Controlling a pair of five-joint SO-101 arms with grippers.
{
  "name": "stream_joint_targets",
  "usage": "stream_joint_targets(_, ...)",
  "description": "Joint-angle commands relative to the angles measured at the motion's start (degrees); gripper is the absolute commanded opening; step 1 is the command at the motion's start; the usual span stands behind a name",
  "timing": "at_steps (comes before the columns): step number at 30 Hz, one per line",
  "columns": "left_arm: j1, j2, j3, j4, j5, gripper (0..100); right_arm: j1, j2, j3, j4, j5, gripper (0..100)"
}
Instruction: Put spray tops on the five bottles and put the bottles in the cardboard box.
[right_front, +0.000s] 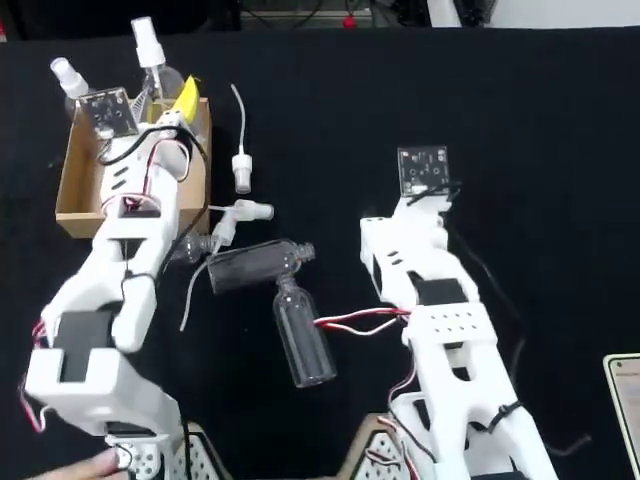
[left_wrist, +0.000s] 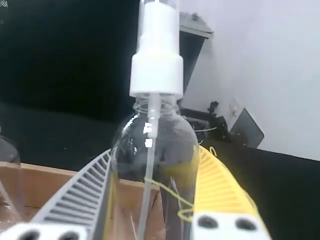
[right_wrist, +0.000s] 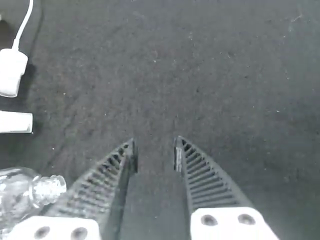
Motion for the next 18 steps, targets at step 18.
stream_joint_targets(18,-2.9,19.6,-10.3,-21.5,0.2,9,1.1,0.1,-0.3,-1.3,0.0,11.4)
